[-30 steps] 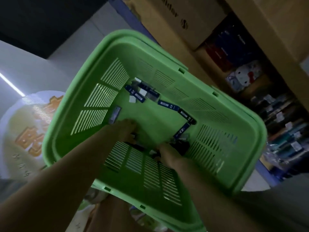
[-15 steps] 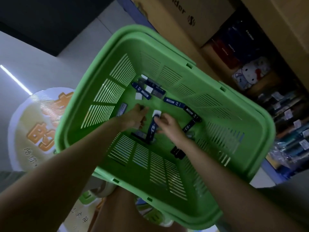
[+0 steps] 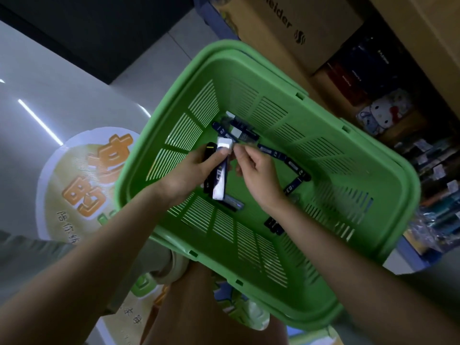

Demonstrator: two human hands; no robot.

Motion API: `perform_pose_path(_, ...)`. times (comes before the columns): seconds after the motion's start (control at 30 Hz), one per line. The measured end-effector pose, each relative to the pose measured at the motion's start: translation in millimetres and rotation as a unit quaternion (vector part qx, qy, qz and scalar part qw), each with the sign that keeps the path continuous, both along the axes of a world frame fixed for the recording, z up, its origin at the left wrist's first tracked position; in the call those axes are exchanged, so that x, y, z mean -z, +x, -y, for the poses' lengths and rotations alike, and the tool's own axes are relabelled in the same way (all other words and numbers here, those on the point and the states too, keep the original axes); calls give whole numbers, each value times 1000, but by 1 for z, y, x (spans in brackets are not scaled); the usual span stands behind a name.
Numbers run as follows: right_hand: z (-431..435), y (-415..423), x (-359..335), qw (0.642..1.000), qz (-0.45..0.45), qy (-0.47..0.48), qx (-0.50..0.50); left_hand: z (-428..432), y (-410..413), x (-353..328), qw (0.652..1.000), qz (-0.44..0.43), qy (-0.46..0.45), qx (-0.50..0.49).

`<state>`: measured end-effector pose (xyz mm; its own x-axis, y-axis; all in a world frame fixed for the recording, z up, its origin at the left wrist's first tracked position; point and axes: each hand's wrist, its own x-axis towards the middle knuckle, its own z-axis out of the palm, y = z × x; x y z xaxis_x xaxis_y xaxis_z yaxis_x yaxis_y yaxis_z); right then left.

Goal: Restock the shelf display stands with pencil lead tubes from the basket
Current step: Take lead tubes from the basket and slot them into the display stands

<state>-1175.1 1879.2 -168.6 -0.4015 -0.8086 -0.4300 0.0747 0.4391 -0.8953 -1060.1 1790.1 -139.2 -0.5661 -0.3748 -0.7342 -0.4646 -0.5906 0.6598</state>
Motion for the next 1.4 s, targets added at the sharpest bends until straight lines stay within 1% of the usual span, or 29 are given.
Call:
perform_pose_path(0.07,-5,1,19,999,-41,13,-6,3,3,-6,1000,-12,-5,-20)
perform_pose_path(0.13,-17,2,47,992,-62,87,-59,6,5,-14,999,-17,-8,-28)
perform_pose_path(0.2,-34,5,74,967,-87,177,-161,9,7,-21,999,-18,-15,-28)
perform_pose_path(0.27,-48,11,90,930,-120,242,-250,13,10,-25,999,-21,-14,-19)
perform_pose_path(0.3,-51,14,93,917,-130,259,-276,15,12,-26,999,-24,-9,-20)
perform_pose_path(0.33,-52,18,93,911,-122,269,-288,17,14,-26,999,-27,-4,-23)
perform_pose_path(0.4,-51,26,90,908,-86,270,-308,20,17,-27,999,-28,-4,-22)
perform_pose_path(0.47,-47,35,86,898,-74,279,-331,22,20,-28,999,-32,-11,-10)
perform_pose_path(0.5,-45,39,86,890,-82,292,-341,22,21,-29,999,-34,-12,-4)
perform_pose_path(0.6,-38,41,91,846,-114,342,-393,21,23,-32,999,-32,-22,0)
perform_pose_path(0.63,-36,41,92,839,-114,348,-402,21,24,-32,999,-31,-29,1)
perform_pose_path(0.7,-37,42,90,847,-97,342,-395,20,26,-35,998,-34,-50,8)
perform_pose_path(0.77,-39,42,82,877,-51,320,-353,20,29,-38,996,-30,-79,14)
perform_pose_path(0.83,-38,41,71,911,6,298,-286,19,32,-43,995,1,-102,5)
perform_pose_path(0.9,-33,37,57,935,29,278,-218,15,33,-45,991,39,-122,-33)
perform_pose_path(1.0,-19,24,27,971,15,205,-123,7,32,-50,976,85,-163,-113)
perform_pose_path(1.07,-9,15,-1,985,-4,148,-88,-1,27,-56,967,91,-157,-181)
perform_pose_path(1.17,4,7,-43,994,-60,67,-59,-12,17,-71,957,53,-96,-269)
perform_pose_path(1.23,10,5,-71,998,-52,19,-23,-19,9,-85,950,-7,-45,-308)
perform_pose_path(1.27,11,5,-85,999,-50,3,-8,-23,5,-92,946,-34,-33,-319)
perform_pose_path(1.4,9,9,-120,997,-58,-7,57,-37,-9,-122,937,-84,-56,-335)
